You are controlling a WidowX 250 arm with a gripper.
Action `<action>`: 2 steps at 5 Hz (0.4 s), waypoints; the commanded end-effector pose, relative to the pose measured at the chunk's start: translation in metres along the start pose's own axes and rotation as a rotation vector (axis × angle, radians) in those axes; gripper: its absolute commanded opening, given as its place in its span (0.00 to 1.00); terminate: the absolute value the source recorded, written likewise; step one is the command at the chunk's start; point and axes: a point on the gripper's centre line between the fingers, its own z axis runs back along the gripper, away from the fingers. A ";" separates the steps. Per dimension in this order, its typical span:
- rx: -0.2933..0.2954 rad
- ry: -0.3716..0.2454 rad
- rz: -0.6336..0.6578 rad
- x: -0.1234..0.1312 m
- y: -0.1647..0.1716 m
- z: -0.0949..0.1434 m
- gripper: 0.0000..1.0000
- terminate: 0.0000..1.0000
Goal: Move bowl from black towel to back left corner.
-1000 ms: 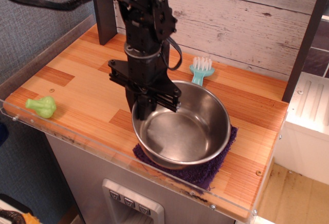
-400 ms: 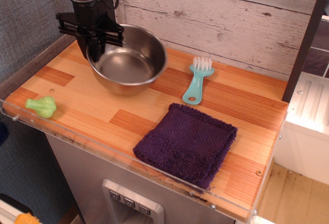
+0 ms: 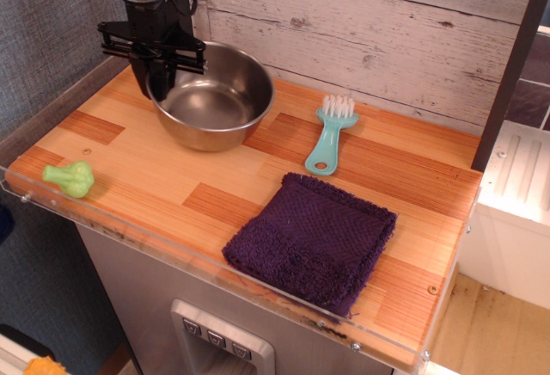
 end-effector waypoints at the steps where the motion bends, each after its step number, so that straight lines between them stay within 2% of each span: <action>1: 0.019 -0.051 0.041 0.012 0.004 -0.001 0.00 0.00; 2: -0.019 -0.053 0.079 0.012 0.002 -0.013 0.00 0.00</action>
